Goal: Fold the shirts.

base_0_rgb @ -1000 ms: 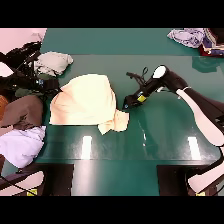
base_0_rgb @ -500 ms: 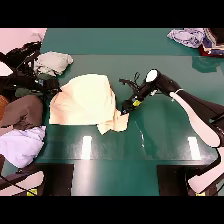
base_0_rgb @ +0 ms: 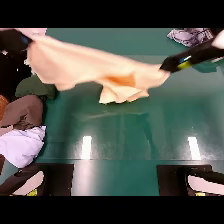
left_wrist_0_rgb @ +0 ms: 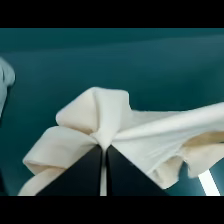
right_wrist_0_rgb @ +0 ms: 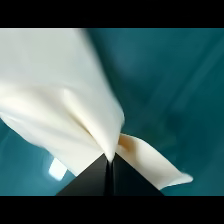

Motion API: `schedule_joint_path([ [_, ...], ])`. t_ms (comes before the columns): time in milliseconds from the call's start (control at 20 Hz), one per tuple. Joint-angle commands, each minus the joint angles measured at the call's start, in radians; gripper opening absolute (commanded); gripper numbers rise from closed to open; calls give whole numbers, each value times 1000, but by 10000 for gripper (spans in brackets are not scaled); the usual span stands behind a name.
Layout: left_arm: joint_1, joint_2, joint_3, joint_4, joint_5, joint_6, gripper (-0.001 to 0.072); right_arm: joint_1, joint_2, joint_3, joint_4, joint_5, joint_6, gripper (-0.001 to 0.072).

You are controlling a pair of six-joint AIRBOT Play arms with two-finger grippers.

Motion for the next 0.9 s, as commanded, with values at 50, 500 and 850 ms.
schedule_joint_path([
  [50,1,101,156,-90,26,2,23,-120,188,165,-43,-69,14,8],
  [500,1,108,-43,-86,-187,37,23,-100,393,-97,-39,89,72,8],
  [850,1,108,-610,44,-268,47,23,95,604,-765,-35,113,171,30],
])
